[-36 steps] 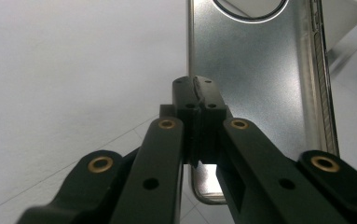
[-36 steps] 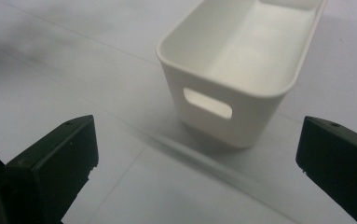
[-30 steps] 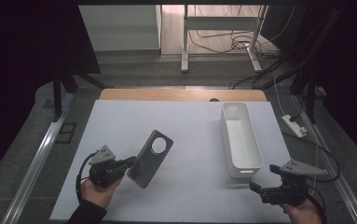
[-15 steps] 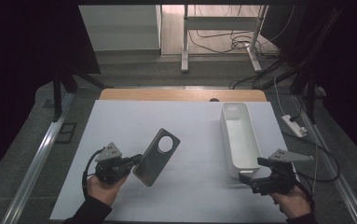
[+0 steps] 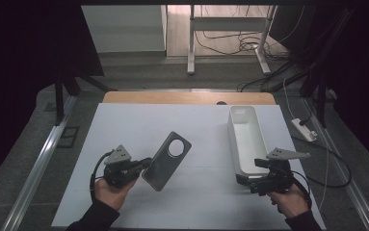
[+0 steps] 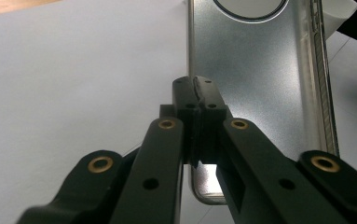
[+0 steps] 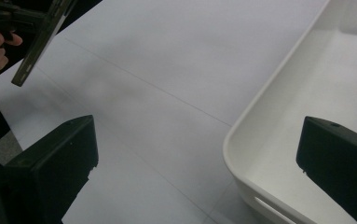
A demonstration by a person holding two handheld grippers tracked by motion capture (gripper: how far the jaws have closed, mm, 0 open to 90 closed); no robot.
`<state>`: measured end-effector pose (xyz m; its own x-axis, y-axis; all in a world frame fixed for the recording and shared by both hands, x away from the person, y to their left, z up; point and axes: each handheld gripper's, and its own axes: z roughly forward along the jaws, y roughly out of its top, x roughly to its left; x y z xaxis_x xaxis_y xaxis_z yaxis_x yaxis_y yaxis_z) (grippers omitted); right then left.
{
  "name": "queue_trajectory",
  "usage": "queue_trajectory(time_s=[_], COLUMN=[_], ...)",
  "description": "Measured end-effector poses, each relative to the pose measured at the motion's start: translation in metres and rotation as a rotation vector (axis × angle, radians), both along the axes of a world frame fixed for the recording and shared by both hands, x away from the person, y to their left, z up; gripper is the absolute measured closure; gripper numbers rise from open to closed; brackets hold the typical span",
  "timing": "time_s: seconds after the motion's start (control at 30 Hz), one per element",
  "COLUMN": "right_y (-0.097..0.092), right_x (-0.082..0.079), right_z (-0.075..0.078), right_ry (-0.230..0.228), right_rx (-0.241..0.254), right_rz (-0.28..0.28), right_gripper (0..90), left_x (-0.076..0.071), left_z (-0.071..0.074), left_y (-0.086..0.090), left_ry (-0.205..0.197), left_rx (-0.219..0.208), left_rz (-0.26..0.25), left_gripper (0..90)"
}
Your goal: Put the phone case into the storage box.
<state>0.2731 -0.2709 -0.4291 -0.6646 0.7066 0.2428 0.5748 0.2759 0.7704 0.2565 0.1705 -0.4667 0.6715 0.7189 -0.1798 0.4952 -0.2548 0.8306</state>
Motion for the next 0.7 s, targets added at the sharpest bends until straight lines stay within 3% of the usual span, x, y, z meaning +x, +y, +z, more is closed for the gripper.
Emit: queue_trajectory(time_s=[0.7], right_y=[0.04], right_x=[0.018], right_z=[-0.002], right_ry=[0.061], right_rx=[0.066], right_rz=[0.068], right_gripper=[0.0], left_x=[0.006], left_z=[0.0], left_y=[-0.022], left_ry=[-0.006], left_rx=[0.014], left_rz=[-0.03], left_gripper=[88.9])
